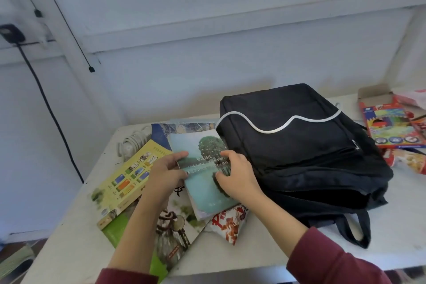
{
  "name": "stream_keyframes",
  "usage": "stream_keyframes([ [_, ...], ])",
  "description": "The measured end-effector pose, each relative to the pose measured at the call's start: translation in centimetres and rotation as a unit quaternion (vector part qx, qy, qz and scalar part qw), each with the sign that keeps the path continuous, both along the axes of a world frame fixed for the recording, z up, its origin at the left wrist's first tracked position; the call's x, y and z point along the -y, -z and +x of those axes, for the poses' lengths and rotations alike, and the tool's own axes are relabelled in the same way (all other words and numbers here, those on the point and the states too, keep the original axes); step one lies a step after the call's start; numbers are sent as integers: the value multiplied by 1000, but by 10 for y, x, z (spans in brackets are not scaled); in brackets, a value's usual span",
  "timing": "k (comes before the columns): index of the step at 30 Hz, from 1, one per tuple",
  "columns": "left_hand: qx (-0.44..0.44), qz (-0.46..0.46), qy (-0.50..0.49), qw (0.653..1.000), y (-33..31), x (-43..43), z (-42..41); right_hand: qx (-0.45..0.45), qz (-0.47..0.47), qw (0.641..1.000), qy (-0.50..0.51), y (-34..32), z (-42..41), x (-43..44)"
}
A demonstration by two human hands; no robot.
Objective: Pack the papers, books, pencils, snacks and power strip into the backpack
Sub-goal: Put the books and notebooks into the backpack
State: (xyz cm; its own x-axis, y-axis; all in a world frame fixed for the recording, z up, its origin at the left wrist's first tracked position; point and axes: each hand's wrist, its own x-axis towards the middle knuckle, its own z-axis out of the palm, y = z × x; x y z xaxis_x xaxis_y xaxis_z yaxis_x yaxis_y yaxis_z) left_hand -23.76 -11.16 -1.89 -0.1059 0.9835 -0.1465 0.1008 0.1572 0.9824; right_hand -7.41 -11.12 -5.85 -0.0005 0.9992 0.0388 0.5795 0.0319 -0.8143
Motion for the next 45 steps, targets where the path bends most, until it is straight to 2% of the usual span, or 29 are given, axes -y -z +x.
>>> stream_keyframes([
  [4,38,51,-18,998,-6,3,3,-17,52,998,6,0,1,5],
  [9,104,126,-16,986,-27,8,-4,-82,93,992,-10,-17,8,8],
  [12,145,149,12,978,-42,9,-7,-160,119,979,-51,-42,21,13],
  [16,173,159,67,970,-53,11,7,-295,91,945,-107,-72,55,26],
  [18,178,155,101,967,-53,12,22,-328,84,934,-114,-79,73,35],
  [24,191,133,183,955,-44,10,78,-382,69,921,-34,-70,121,62],
  [27,186,110,226,950,-38,11,105,-424,58,904,7,-59,143,77],
  [32,240,37,299,923,-26,12,141,-503,56,857,95,-43,176,101],
  [35,157,25,365,918,-15,12,151,-523,61,838,147,-36,197,113],
  [36,117,11,417,901,-13,12,152,-523,65,835,160,-35,204,118],
  [38,18,-28,538,842,-11,15,154,-518,72,834,177,-34,216,128],
  [40,-109,-13,586,803,-10,21,159,-511,72,835,190,-31,226,137],
  [41,-154,21,572,805,-5,22,164,-509,70,835,196,-30,230,141],
  [42,-184,69,535,822,-1,22,168,-510,69,834,200,-27,233,145],
  [44,-204,200,438,852,7,15,174,-517,64,830,200,-23,238,151],
  [45,-222,280,405,842,10,8,176,-523,61,827,198,-21,239,153],
])
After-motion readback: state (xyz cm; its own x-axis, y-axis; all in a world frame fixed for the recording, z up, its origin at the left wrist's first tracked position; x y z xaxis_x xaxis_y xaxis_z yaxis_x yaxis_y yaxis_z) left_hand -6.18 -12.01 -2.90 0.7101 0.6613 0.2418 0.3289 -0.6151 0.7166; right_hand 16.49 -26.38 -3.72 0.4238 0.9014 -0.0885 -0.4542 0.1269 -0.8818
